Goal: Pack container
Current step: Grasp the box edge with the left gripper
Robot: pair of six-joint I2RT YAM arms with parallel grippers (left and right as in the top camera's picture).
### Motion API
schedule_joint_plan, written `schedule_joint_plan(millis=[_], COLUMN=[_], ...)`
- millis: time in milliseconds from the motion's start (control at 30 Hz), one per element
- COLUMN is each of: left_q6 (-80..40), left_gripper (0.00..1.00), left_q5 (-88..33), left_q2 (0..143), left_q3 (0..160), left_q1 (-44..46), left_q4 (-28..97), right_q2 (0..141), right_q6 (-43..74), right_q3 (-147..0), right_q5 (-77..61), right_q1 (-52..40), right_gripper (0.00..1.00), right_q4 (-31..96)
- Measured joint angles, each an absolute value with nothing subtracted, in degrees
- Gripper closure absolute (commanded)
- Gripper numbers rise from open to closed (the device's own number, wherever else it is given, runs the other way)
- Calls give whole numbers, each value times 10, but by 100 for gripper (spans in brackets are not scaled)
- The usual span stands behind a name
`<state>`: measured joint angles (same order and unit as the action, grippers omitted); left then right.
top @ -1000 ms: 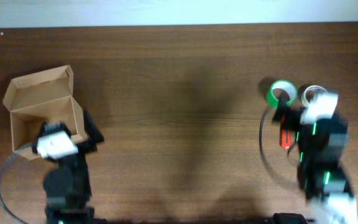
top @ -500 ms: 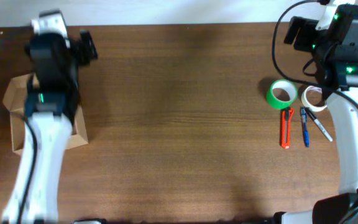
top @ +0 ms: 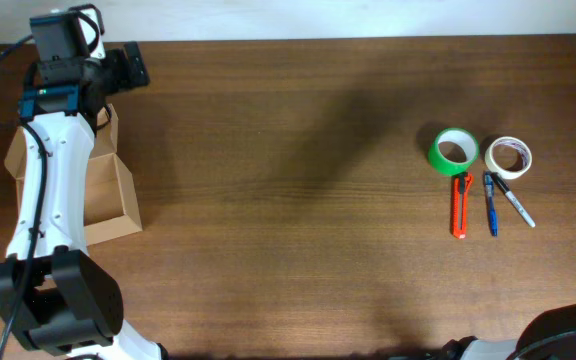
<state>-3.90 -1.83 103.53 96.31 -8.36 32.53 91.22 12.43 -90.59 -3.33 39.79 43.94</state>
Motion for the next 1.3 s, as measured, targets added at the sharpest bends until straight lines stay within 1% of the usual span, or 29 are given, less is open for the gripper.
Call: schedule_joint_plan(millis=[100,233,400,500,600,700,833,900,967,1000,1033,1067,1133,1300], left_q6=[-39,-41,-58,-78,-88,-91,-93,-93,-90,-87,-84,-82,-77,-68], left_gripper=[0,0,0,0,1,1,1,4,10,11,17,20,22,23], left_q5=[-32,-17,60,120,144,154,163,164,157,152,146,141,134,100], left_q2=[1035,1035,1035,1035,1035,1035,1035,1035,1035,1035,1035,1035,1036,1053], left_q3=[965,968,968,968,968,967,946,927,905,897,887,880,864,834], left_q1=[-83,-83,-78,-60,-43,-35,-47,-63,-87,-98,-109,-118,-132,-140], left_q4=[385,493,619,688,717,725,724,707,678,666,653,644,626,588], right_q2=[916,936,966,975,977,977,977,977,977,977,977,977,977,977], right_q6=[138,146,150,150,150,150,150,150,150,150,150,150,150,150], right_q3=[-908,-908,-908,-908,-908,-908,-908,-908,-908,-908,-908,-908,-908,-908], right_q5=[-41,-45,-49,-50,-51,-51,-51,-51,-51,-51,-51,-51,-51,-51], right_q1=[427,432,432,432,432,432,432,432,432,432,432,432,432,432], right_gripper=[1,1,1,1,1,1,1,1,1,1,1,1,1,1], right_q4=[474,505,525,530,533,534,540,541,540,541,540,540,540,535])
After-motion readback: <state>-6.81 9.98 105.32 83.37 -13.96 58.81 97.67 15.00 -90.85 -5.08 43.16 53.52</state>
